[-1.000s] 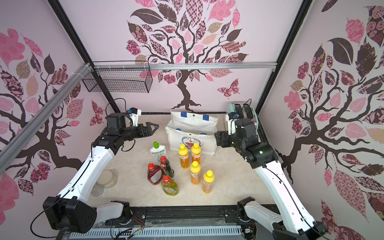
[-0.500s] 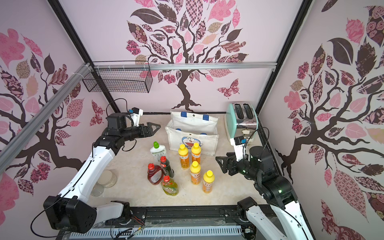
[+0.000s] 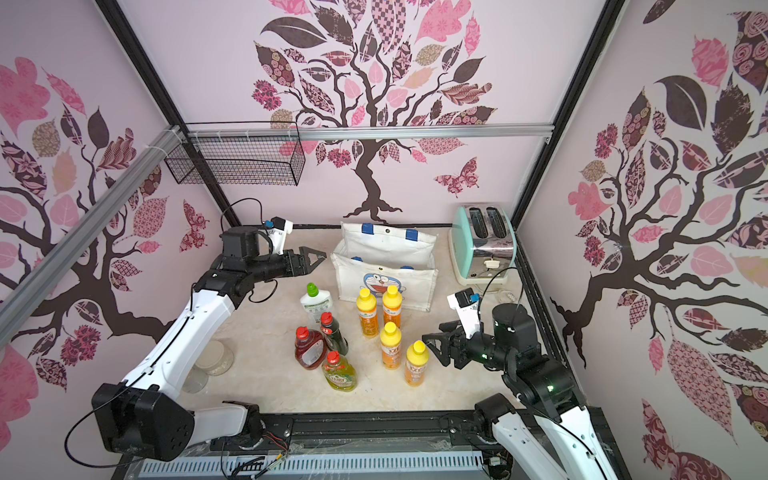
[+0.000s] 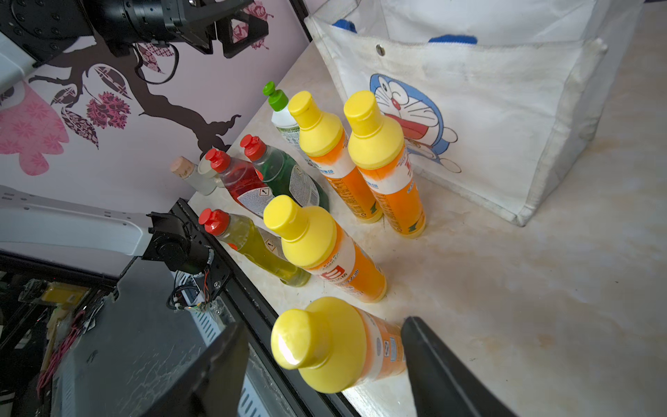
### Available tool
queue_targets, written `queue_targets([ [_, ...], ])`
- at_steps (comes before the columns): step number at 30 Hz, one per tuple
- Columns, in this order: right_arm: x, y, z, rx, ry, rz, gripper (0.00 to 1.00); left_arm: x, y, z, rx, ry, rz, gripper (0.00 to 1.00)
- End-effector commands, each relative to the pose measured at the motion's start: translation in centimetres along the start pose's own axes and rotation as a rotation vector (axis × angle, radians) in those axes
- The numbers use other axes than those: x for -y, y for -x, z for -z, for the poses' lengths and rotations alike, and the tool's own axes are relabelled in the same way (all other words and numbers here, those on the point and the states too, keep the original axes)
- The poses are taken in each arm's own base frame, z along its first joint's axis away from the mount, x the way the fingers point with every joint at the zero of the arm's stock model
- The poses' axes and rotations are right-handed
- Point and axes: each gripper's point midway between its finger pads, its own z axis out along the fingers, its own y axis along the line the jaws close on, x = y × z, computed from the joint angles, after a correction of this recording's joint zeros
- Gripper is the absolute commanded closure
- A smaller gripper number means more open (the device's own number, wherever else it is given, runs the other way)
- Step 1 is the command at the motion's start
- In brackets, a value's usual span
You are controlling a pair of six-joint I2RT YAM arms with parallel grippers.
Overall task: Pack dish soap into the shopping bag
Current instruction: Pick up the bottle of dish soap at the center of the board.
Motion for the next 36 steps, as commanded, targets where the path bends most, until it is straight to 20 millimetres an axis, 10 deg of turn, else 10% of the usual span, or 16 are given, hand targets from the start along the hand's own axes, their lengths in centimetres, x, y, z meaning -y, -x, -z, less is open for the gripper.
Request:
queue_targets([
  [1, -0.4, 0.0, -0.3, -0.004, 0.033, 0.011, 0.27, 0.0, -0.3, -0.5, -0.010, 0.001, -0.023, 0.03],
  [10, 1.7, -0.1, -1.5, -0.027, -0.051, -0.042, 0.29, -0.3, -0.6, -0.8, -0.025, 0.007, -0.017, 0.03],
  [20, 2.9, 5.0, -1.6, -0.137, -0.246, 0.080, 0.28, -0.4, -0.5, -0.6, -0.021, 0.026, -0.031, 0.03],
  [36, 0.2, 6.9, -8.0, -0.173, -0.300, 0.210, 0.32, 0.0, -0.3, -0.2, -0.007, 0.025, -0.038, 0.03],
])
